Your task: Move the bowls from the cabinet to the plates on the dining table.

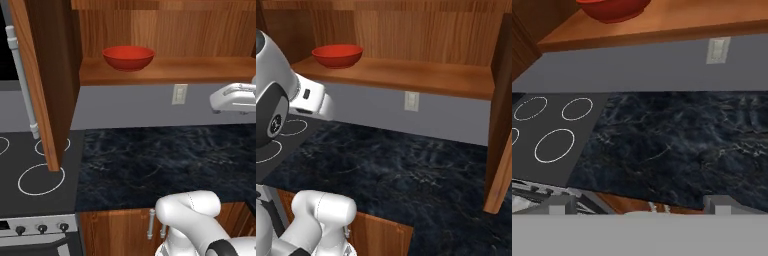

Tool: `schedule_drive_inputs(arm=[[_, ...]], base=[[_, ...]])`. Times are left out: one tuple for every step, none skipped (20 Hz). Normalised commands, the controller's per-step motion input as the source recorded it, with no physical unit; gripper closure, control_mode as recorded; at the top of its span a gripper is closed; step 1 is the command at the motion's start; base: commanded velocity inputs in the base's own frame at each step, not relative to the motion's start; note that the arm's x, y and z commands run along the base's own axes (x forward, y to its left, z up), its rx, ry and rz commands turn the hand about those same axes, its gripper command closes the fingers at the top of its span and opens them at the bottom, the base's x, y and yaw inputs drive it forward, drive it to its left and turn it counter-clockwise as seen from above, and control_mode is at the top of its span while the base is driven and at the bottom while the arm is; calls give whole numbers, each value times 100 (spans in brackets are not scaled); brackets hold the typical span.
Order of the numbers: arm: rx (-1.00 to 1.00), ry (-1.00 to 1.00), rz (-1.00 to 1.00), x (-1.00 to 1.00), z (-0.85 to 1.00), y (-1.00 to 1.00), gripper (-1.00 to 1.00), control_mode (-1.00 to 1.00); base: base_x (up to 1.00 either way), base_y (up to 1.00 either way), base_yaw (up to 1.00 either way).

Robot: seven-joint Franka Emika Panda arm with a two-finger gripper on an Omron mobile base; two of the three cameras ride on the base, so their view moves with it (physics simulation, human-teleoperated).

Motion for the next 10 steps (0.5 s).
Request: schedule_drive_inputs(arm=[[12, -9, -10, 8, 5, 9, -100, -100], [12, -10, -10, 9, 6, 9, -100, -100], [12, -10, -10, 8, 6, 8, -100, -100], [13, -9, -11, 6, 4, 7, -100, -100], [13, -9, -12, 2, 3, 5, -100, -100], [14, -8, -13, 0, 4, 3, -100, -100], [14, -7, -13, 0, 4, 3, -100, -100], [14, -5, -14, -2, 6, 2, -100, -100], [14, -2, -15, -8, 9, 0, -100, -100], [14, 0, -15, -9, 13, 0, -100, -100]], base=[[0, 0, 0], [0, 0, 0], [0, 0, 0], [0, 0, 0], [0, 0, 0], [0, 0, 0], [0, 0, 0], [0, 0, 0], [0, 0, 0], [0, 0, 0]])
